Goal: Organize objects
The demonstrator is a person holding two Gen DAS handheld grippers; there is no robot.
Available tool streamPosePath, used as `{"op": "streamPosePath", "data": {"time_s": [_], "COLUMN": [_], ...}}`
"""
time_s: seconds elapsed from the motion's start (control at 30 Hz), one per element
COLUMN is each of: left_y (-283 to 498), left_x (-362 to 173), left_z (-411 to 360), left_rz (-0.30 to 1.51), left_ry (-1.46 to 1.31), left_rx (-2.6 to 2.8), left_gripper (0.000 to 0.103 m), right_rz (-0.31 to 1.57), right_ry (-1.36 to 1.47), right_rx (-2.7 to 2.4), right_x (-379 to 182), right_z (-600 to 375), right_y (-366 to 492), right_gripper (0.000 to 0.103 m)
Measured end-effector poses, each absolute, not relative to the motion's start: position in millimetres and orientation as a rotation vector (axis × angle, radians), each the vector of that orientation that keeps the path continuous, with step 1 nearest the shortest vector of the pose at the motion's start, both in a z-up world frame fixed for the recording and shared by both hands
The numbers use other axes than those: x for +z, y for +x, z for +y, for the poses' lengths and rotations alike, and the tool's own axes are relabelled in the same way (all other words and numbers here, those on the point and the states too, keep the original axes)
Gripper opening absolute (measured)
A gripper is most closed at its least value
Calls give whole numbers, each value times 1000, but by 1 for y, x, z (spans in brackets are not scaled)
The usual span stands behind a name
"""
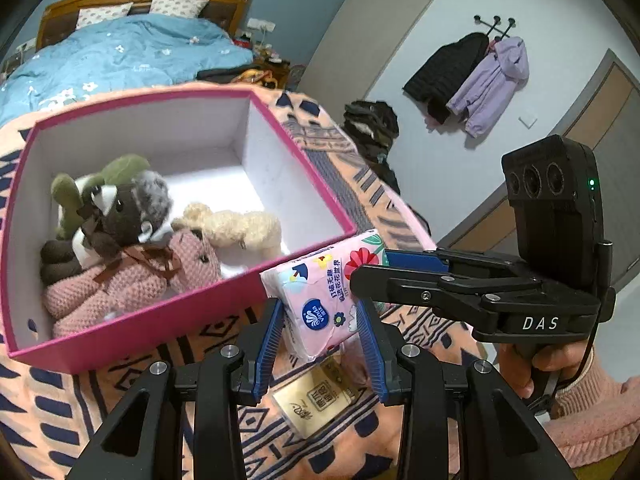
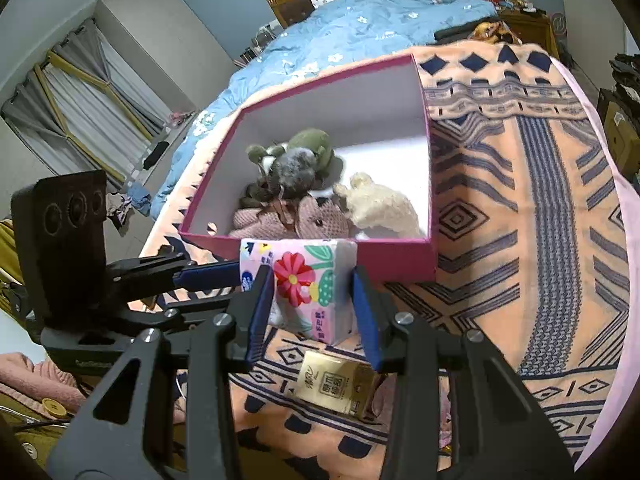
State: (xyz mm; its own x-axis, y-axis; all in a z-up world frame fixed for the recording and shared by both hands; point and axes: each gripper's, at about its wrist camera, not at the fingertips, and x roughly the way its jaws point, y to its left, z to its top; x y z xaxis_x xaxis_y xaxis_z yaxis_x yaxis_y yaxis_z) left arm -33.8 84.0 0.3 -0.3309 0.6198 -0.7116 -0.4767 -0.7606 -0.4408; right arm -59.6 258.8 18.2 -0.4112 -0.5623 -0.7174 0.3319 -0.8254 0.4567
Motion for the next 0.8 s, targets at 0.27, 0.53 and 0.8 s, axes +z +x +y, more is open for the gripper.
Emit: {"op": "streamPosePath", "data": {"time_s": [0.27, 0.53, 0.8], "left_y": [-42, -48, -37], "left_x": [-47, -85, -63], "left_z": [95, 98, 105], "left_rz": [-201, -219, -95], "left_ry": [-1378, -1515, -1410], "left_rx": [2044, 2016, 2107], "left_gripper": [38, 38, 38], "right_rz": [-390, -464, -517], "right_ry": [1423, 1508, 1539], "right_rx": [-2187, -2155, -2236], "right_x": [-33, -64, -53], "right_z": [264, 269, 316], "right_y": [-66, -67, -45], "right_gripper": [43, 43, 45]}}
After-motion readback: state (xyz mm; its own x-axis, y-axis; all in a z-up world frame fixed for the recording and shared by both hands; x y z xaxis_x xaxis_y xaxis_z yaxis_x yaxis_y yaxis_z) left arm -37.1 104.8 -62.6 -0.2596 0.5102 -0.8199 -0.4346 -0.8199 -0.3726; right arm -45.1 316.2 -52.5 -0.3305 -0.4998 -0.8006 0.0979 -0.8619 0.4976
